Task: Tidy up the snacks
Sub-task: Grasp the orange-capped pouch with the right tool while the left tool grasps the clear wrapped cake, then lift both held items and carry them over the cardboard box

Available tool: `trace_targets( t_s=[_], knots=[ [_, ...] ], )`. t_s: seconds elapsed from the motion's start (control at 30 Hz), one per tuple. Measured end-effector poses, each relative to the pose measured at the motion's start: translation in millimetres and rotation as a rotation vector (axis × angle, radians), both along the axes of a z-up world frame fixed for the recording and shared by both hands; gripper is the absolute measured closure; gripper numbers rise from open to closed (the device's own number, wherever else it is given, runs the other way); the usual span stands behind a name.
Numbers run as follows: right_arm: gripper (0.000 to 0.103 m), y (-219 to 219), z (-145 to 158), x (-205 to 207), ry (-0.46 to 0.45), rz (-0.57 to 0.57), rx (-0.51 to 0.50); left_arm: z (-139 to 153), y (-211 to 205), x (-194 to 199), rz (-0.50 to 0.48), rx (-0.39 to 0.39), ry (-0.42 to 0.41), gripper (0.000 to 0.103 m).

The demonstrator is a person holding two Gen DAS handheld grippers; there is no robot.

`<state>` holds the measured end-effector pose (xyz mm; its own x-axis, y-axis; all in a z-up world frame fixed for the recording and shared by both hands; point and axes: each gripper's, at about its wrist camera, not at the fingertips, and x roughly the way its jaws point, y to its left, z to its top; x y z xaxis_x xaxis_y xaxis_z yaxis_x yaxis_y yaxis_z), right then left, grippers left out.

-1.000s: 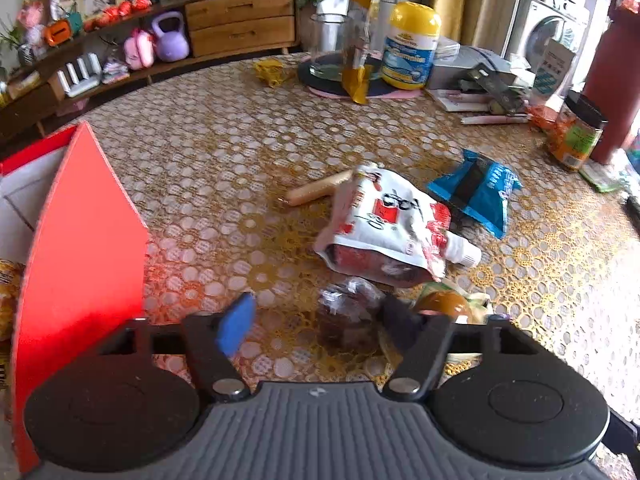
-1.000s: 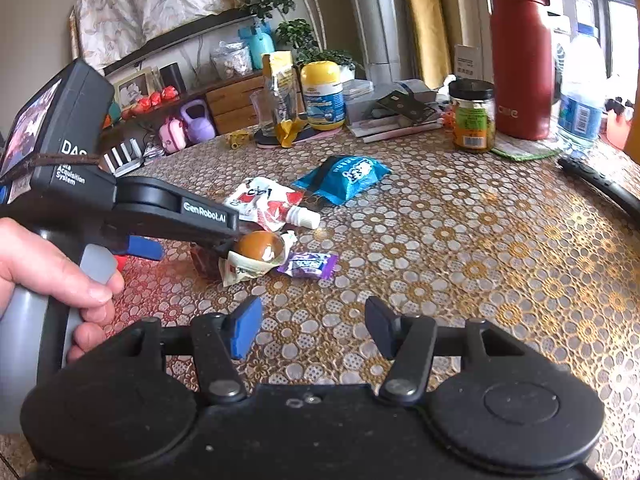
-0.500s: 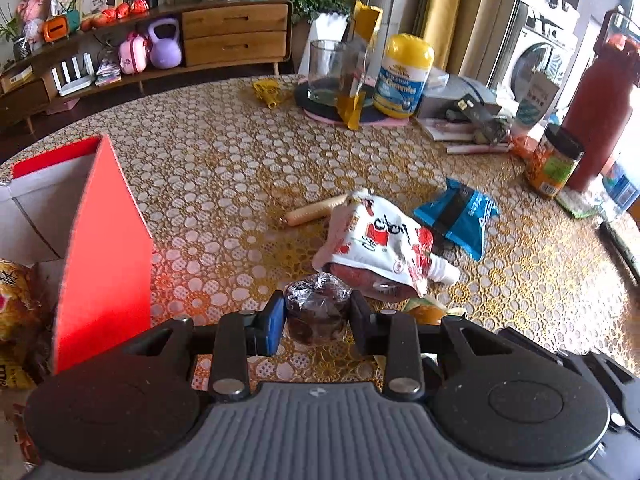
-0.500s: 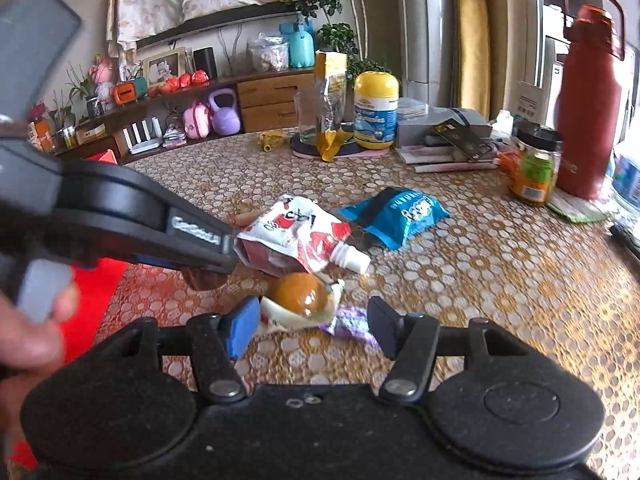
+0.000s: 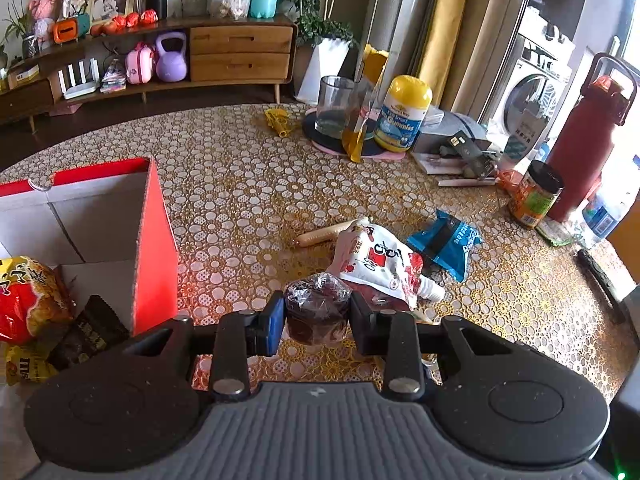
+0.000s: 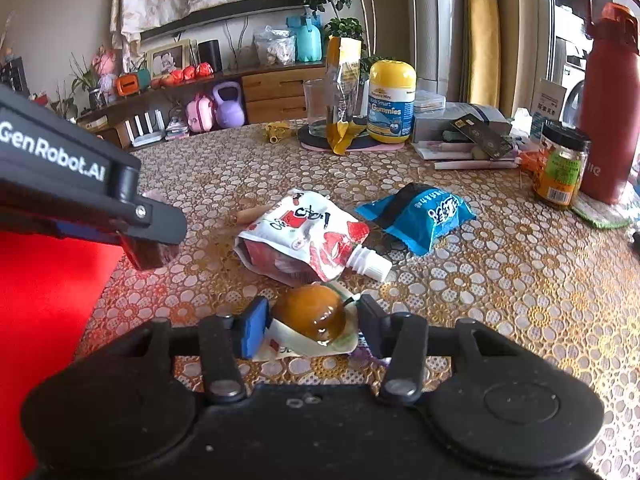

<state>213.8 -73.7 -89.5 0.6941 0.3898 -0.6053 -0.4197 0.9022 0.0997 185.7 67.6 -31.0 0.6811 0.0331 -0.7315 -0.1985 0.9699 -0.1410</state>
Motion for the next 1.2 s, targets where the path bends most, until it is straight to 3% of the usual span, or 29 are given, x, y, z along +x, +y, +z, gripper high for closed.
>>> trace_targets(
  t_s=[0.37, 0.6, 1.2],
  knots=[
    [0.059, -11, 16, -34, -0.011, -0.020, 0.070, 18, 1, -34, -0.011, -0.012, -0.053, 0.070],
    [0.059, -20, 43, -64, -0.056, -0.029, 0.115, 41, 10, -70, -0.019, -0.017, -0.122, 0.070],
    [0.059, 20, 104, -111, -0.180, 0.099, 0.149, 67, 91, -149, 0.128, -0.009, -0.205, 0.070]
  ],
)
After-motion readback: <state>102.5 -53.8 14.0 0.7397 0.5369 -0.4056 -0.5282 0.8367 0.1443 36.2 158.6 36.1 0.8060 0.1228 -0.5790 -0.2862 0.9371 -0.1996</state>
